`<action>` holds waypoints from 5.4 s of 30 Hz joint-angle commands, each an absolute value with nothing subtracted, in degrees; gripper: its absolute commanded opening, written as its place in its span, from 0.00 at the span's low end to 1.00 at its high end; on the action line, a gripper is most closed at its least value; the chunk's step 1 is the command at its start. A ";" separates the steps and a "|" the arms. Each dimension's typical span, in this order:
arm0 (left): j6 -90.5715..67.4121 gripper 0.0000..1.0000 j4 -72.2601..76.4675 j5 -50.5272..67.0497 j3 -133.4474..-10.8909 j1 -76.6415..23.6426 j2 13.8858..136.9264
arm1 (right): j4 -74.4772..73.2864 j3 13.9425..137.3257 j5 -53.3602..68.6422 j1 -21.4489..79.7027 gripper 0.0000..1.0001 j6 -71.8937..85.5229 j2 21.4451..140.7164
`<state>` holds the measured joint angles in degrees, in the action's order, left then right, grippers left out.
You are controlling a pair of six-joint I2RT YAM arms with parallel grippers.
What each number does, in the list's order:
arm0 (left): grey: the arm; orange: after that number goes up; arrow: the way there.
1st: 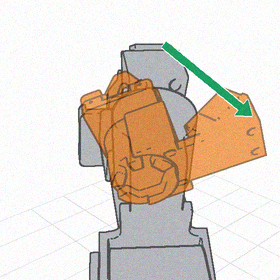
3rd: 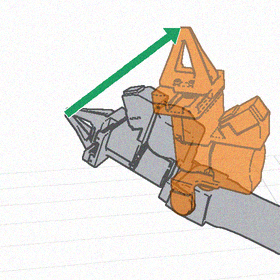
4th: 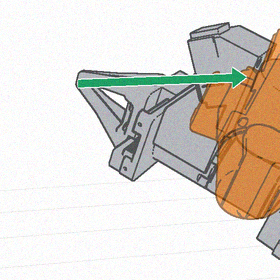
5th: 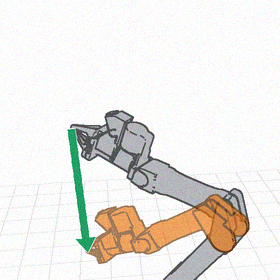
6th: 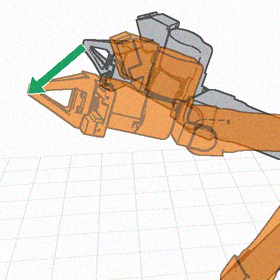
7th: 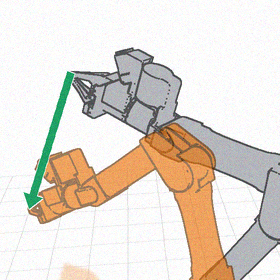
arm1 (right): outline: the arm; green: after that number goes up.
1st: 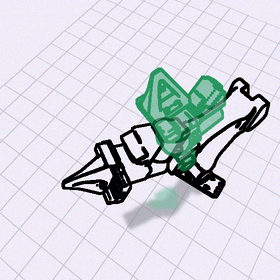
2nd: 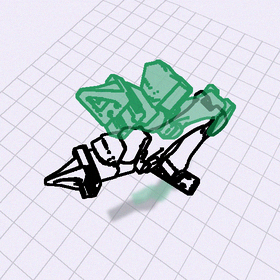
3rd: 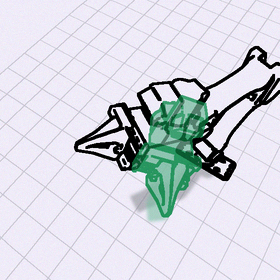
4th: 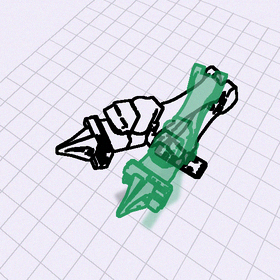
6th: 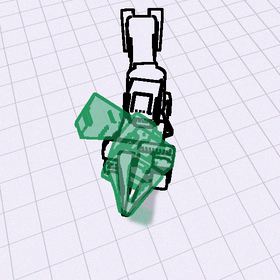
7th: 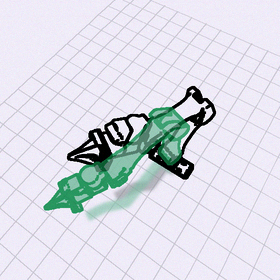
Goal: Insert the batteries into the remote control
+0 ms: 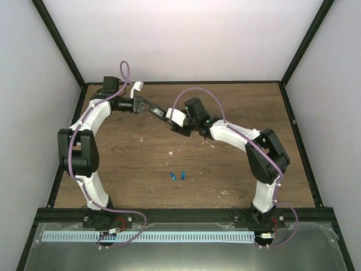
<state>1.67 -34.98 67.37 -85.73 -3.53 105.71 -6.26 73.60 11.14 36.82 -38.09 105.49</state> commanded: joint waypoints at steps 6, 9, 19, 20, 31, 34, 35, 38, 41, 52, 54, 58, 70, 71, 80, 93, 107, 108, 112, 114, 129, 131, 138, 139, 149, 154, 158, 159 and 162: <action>3.86 0.00 -36.24 70.15 -88.50 -3.67 107.20 | -10.79 76.13 12.18 36.63 0.39 -38.92 105.74; 3.41 0.00 -35.76 70.89 -88.60 -3.63 107.36 | -11.02 74.97 12.36 36.57 0.38 -39.11 105.17; 2.43 0.00 -34.87 71.76 -88.33 -3.68 107.41 | -9.26 70.73 12.30 36.56 0.35 -40.65 103.25; 2.37 0.00 -34.77 71.90 -88.33 -3.67 107.40 | -9.17 70.50 12.25 36.61 0.35 -40.81 103.33; 0.20 0.00 -32.26 73.76 -89.03 -2.93 106.88 | -7.59 66.60 10.81 36.56 0.34 -42.57 102.80; -0.12 0.00 -31.80 74.41 -89.09 -2.32 106.74 | -8.00 66.60 10.55 36.56 0.34 -42.88 102.83; -0.22 0.00 -31.67 74.48 -89.16 -2.17 106.70 | -8.13 66.68 10.48 36.56 0.34 -42.97 102.88; -0.89 0.00 -30.99 75.06 -89.57 -1.72 106.70 | -8.61 66.64 10.14 36.50 0.34 -43.14 103.09; -2.33 0.00 -29.36 75.74 -89.81 -1.35 106.57 | -8.49 66.39 9.74 36.48 0.35 -43.48 102.93; -3.65 0.00 -28.24 75.94 -91.69 -0.20 106.96 | -7.94 65.12 9.22 35.78 0.36 -44.03 102.46; -3.60 0.00 -28.30 75.99 -91.78 0.03 106.97 | -8.17 65.29 9.23 35.60 0.37 -44.12 102.68; -3.36 0.00 -28.45 76.12 -91.84 0.39 106.96 | -8.47 65.39 9.15 35.47 0.39 -44.24 102.97; -2.60 0.00 -29.33 75.83 -92.12 0.87 107.06 | -7.76 65.35 9.27 34.44 0.40 -43.22 101.50; -2.39 0.00 -29.71 75.64 -92.14 0.90 107.12 | -7.49 65.26 8.94 34.37 0.40 -43.05 101.11; -2.77 0.00 -29.82 72.28 -92.01 1.62 107.89 | -5.59 67.15 5.73 34.12 0.61 -37.82 99.17; -10.90 0.00 -22.28 63.61 -86.13 6.09 109.69 | -8.84 76.24 8.27 34.10 0.70 -30.30 108.28; -12.69 0.00 -11.03 51.00 -80.38 6.03 113.20 | -10.30 76.90 3.23 34.08 0.70 -29.90 108.21; -12.46 0.00 -10.42 50.40 -79.59 5.92 113.25 | -9.98 76.60 2.97 34.10 0.70 -30.03 107.89; -12.07 0.00 -7.81 49.39 -77.36 5.18 113.95 | -9.36 75.85 2.09 34.10 0.71 -30.69 107.24; -12.30 0.00 -5.99 49.30 -76.26 4.61 114.16 | -9.40 75.87 1.72 34.10 0.71 -30.94 107.12; -11.90 0.00 -0.37 48.90 -68.40 0.21 111.81 | -7.96 73.21 -0.53 34.10 0.71 -32.58 105.10; -11.02 0.00 -1.98 48.49 -67.44 -0.88 111.23 | -7.47 72.62 -0.95 34.03 0.71 -32.95 104.40; -13.22 0.00 0.47 49.65 -63.38 -2.65 109.27 | -6.23 70.64 -0.97 33.85 0.72 -33.51 102.86; -13.07 0.00 -0.01 49.44 -63.33 -2.90 108.99 | -6.13 70.54 -1.03 33.84 0.72 -33.63 102.71; -11.28 0.00 -5.61 49.25 -60.25 -3.14 105.18 | -4.16 68.04 -1.13 32.67 0.74 -34.30 100.89; -10.84 0.00 -8.28 51.53 -58.72 -3.16 103.91 | -4.36 68.16 0.94 32.26 0.75 -32.93 100.59; -7.94 0.00 -13.92 51.86 -58.87 -3.16 102.29 | -4.03 68.67 0.13 32.26 0.75 -31.49 100.87; -7.62 0.00 -14.74 52.08 -58.90 -3.16 101.95 | -4.03 68.99 -0.46 32.19 0.75 -31.23 100.99; -9.24 0.00 -12.89 53.32 -58.25 -2.88 100.49 | -4.85 70.80 -1.66 31.82 0.75 -29.75 101.52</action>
